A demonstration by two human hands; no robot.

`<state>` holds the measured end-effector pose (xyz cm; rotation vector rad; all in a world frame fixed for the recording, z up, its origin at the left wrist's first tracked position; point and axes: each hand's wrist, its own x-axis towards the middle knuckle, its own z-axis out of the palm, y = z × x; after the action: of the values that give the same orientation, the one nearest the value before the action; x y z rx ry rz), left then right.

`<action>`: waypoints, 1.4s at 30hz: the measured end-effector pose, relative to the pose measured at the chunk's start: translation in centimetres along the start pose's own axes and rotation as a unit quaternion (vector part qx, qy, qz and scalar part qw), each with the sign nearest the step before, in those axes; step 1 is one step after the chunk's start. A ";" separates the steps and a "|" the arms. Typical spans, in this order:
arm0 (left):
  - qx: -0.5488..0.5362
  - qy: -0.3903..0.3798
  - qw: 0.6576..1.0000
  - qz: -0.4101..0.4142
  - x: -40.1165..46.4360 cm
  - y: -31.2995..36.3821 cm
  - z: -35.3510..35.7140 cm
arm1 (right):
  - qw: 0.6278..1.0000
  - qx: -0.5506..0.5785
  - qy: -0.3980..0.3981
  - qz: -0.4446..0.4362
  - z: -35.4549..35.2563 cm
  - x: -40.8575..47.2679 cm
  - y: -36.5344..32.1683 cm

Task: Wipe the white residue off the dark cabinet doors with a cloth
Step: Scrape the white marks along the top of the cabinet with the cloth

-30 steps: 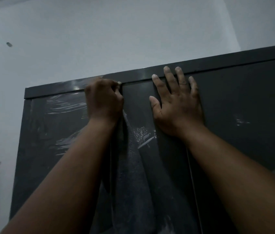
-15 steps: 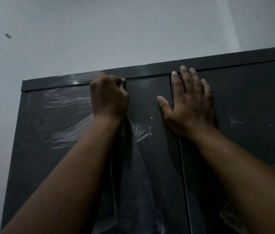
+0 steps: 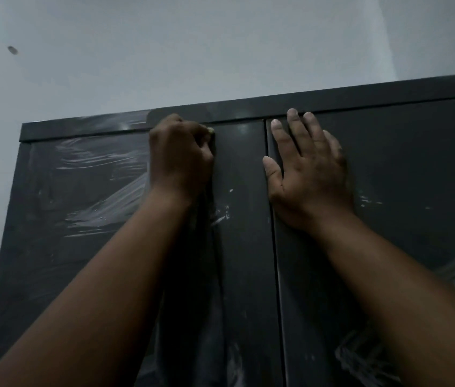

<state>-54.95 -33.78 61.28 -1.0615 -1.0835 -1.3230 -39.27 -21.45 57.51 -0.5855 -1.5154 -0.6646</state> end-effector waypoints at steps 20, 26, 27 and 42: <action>0.012 -0.024 0.999 0.027 -2.0 1.5 -0.2 | 1.000 -0.007 -0.016 -0.006 0.1 -0.8 0.3; 0.001 -0.019 0.999 0.040 -0.3 3.6 1.9 | 1.000 -0.011 -0.006 -0.009 0.4 -0.8 0.4; -0.003 -0.036 0.997 0.075 -0.9 4.2 2.1 | 1.000 -0.011 -0.007 -0.011 0.4 -0.7 0.4; 0.008 -0.032 0.999 0.032 -0.7 3.4 1.4 | 1.000 -0.011 0.016 -0.013 0.7 -1.1 0.4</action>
<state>-51.53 -32.28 60.92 -1.1241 -1.0978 -1.2353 -39.43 -20.65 56.43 -0.5700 -1.4897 -0.7087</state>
